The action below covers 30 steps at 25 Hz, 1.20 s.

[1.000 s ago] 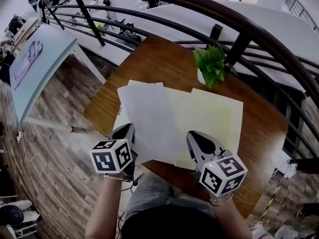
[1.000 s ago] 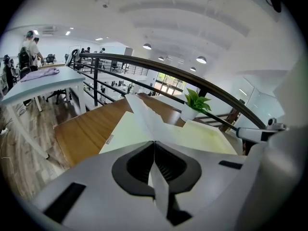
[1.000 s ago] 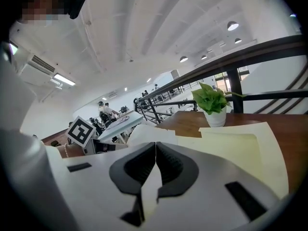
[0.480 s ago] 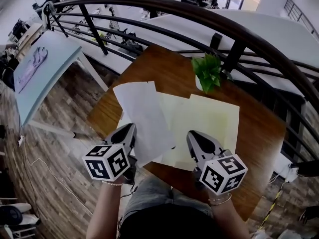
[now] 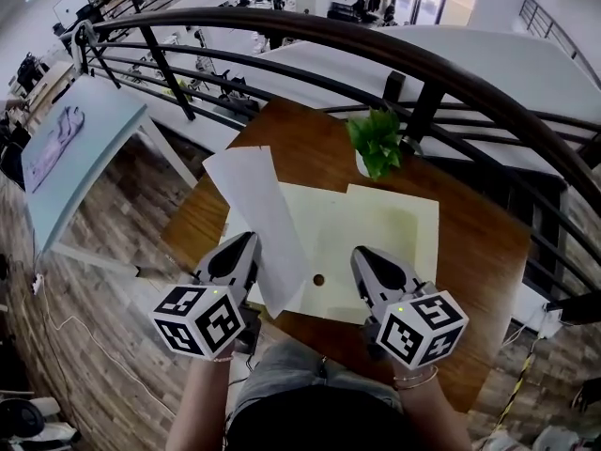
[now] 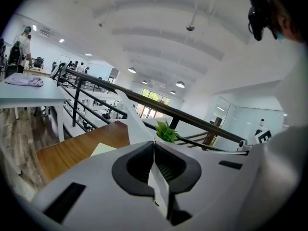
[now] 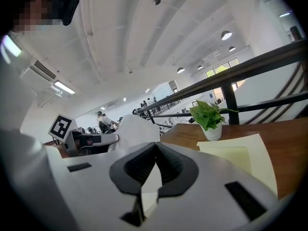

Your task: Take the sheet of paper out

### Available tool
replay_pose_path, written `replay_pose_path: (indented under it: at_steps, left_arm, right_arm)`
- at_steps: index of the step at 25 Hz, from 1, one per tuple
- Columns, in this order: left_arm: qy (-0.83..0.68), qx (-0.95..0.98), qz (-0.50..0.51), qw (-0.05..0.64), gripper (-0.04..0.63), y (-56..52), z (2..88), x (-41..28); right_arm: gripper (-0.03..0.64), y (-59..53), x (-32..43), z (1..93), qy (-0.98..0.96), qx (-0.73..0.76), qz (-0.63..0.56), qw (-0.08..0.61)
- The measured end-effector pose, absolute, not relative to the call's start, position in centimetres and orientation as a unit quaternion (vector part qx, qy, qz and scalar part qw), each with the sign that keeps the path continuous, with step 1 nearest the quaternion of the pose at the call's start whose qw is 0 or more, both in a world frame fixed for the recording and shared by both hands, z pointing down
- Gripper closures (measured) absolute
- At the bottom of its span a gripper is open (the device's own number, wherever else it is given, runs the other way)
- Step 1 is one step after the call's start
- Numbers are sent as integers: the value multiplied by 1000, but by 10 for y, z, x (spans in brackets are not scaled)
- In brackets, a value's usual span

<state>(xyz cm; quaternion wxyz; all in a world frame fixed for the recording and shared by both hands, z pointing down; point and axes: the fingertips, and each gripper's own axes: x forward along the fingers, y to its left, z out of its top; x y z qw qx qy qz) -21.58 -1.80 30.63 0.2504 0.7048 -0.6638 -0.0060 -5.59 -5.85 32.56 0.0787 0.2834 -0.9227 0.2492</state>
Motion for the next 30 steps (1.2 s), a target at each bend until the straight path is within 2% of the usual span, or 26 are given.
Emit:
replay_pose_path:
  at_steps: [11, 30]
  left_arm:
    - [-638, 738, -44, 216, 574, -18, 265, -192]
    - [-624, 744, -44, 235, 574, -19, 274, -179]
  right_arm:
    - [591, -54, -43, 287, -933, 291, 206, 49]
    - [592, -54, -44, 296, -934, 293, 192, 70]
